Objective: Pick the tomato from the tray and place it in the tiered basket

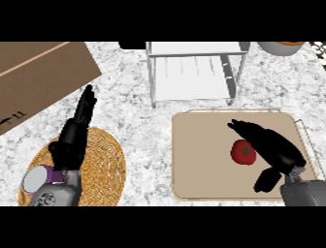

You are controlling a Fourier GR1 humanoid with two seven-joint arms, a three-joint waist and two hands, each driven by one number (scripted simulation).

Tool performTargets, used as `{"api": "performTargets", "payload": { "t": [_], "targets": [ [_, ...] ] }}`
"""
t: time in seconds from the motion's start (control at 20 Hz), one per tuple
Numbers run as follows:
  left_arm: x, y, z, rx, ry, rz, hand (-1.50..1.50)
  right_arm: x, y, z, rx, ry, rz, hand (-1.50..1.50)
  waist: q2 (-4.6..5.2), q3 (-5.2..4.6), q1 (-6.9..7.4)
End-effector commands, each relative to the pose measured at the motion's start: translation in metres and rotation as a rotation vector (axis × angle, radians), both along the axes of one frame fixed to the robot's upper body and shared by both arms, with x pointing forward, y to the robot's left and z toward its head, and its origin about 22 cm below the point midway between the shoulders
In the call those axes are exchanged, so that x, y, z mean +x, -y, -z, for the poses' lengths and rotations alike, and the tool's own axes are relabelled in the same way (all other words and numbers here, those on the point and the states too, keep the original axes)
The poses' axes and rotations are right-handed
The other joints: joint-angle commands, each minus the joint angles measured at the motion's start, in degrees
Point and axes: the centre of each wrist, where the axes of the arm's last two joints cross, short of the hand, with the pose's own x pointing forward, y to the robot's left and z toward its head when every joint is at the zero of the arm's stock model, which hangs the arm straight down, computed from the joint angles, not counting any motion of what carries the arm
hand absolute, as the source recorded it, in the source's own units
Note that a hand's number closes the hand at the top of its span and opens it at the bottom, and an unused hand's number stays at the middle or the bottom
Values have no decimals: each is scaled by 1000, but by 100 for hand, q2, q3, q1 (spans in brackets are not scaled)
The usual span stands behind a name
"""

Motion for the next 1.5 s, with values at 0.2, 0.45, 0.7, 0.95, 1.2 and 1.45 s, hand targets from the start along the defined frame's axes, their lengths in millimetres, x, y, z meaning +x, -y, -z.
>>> {"api": "performTargets", "payload": {
  "t": [0.2,0.45,0.7,0.95,1.2,1.45],
  "targets": [
    [4,0,-9,6,-6,5,0,-3,-23,14,68,27,56,150,-1,0,-3],
    [11,-3,-13,-4,-6,-6,0,18,-2,16,0,220,-4,150,8,2,16],
    [10,5,-16,1,-2,-8,0,10,-55,28,-93,241,47,150,0,0,14],
    [10,13,-11,-2,8,67,0,17,-133,27,-454,121,193,150,70,-26,400],
    [11,20,-10,0,11,75,0,28,-179,-6,-526,161,334,150,52,3,477],
    [16,16,-14,2,9,73,0,42,-222,-54,-533,268,449,150,36,1,434]
  ]
}}
